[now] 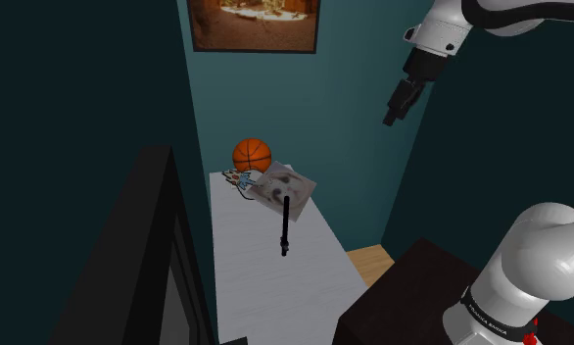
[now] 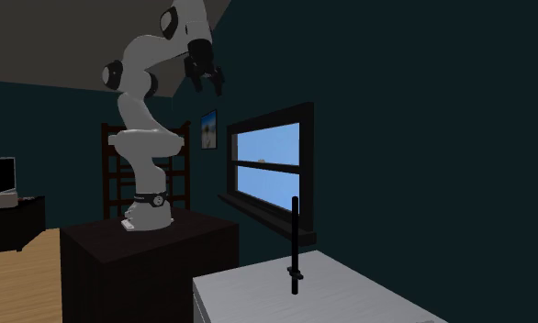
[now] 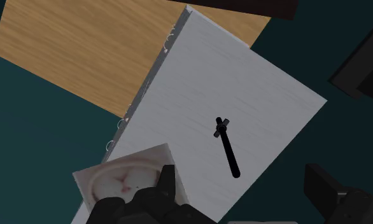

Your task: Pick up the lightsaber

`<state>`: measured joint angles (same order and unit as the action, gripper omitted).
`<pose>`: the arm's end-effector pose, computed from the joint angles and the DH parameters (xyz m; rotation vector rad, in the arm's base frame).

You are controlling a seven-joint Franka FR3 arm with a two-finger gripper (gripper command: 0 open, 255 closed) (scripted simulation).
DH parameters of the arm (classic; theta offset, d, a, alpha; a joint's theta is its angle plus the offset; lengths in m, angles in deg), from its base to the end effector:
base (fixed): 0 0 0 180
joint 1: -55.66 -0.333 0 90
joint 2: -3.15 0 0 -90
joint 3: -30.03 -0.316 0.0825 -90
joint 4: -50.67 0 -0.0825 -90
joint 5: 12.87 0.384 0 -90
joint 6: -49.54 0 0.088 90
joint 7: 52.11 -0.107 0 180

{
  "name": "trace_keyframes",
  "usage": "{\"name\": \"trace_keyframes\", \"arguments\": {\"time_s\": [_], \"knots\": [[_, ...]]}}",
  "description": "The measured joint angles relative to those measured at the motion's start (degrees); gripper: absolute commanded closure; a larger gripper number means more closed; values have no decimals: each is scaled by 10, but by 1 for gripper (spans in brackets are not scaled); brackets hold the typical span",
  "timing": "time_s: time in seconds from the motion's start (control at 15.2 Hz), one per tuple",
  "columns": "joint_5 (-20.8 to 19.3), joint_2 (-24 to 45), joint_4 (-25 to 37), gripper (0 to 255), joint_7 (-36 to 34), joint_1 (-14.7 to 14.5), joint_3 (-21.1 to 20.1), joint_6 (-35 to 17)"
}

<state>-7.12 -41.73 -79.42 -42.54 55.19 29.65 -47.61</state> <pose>0.3193 0.0151 0.6434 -3.0324 -0.2711 -0.3287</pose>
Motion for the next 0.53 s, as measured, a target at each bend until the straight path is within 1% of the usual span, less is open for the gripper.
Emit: {"name": "trace_keyframes", "arguments": {"time_s": [0.13, 0.33, 0.53], "knots": [[0, 4, -4, 0, -1, -1, -3, -6], [3, 43, -9, 0, -7, -5, -17, -41], [2, 98, -6, 0, -9, -8, -29, -83]]}}
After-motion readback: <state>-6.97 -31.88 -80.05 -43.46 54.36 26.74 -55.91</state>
